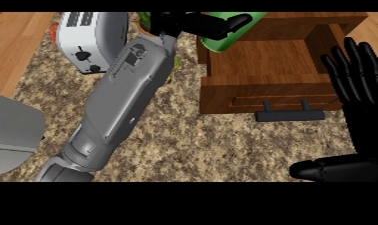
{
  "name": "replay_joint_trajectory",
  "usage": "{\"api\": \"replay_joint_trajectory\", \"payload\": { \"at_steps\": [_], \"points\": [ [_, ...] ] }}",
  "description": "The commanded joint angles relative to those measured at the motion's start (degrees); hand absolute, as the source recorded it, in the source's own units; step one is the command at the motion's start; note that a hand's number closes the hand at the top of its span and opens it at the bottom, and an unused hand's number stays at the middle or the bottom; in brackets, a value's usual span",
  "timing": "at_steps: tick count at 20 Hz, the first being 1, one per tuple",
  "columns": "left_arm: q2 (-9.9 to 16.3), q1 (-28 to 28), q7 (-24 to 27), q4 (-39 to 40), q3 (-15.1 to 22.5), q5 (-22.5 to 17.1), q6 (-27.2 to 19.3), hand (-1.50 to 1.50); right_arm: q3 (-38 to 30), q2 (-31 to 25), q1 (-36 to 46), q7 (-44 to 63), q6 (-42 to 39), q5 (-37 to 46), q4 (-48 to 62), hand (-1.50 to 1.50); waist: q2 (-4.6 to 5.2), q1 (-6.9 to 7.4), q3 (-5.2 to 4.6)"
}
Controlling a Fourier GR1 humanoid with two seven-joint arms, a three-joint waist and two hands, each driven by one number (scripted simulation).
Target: Pick up the cup, place it into the drawer and close the drawer
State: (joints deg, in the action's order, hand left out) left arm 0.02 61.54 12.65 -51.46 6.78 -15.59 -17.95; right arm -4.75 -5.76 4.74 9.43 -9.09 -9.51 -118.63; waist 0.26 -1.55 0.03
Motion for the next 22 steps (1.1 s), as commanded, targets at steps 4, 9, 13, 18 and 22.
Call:
{"api": "replay_joint_trajectory", "payload": {
  "at_steps": [4,9,13,18,22],
  "points": [
    [0.0,6.4,6.4,12.7,6.3,-7.1,-5.0,1.5,-2.3,-1.0,2.4,-1.6,-0.9,-1.4,3.9,-1.5,0.22,-0.8,0.02],
    [0.0,11.9,3.9,18.7,7.9,-10.8,-5.6,1.5,-0.7,-0.5,0.4,0.1,-0.1,-0.5,-1.1,-1.5,0.17,-1.18,0.01],
    [0.0,9.7,8.1,22.5,13.6,-14.0,-4.9,1.5,-2.7,-1.4,3.1,-1.7,-1.6,-2.9,3.9,-1.5,0.55,-2.2,0.04],
    [0.0,12.3,10.3,27.0,16.1,-14.5,-4.2,1.5,-0.1,-0.2,0.2,-1.2,-1.2,-0.9,0.7,-1.5,0.68,-2.86,0.04],
    [0.0,12.3,10.2,29.5,19.7,-16.6,-5.8,1.5,3.0,1.3,2.5,-1.1,-0.6,0.5,1.0,-1.5,1.33,-4.62,0.05]
  ]
}}
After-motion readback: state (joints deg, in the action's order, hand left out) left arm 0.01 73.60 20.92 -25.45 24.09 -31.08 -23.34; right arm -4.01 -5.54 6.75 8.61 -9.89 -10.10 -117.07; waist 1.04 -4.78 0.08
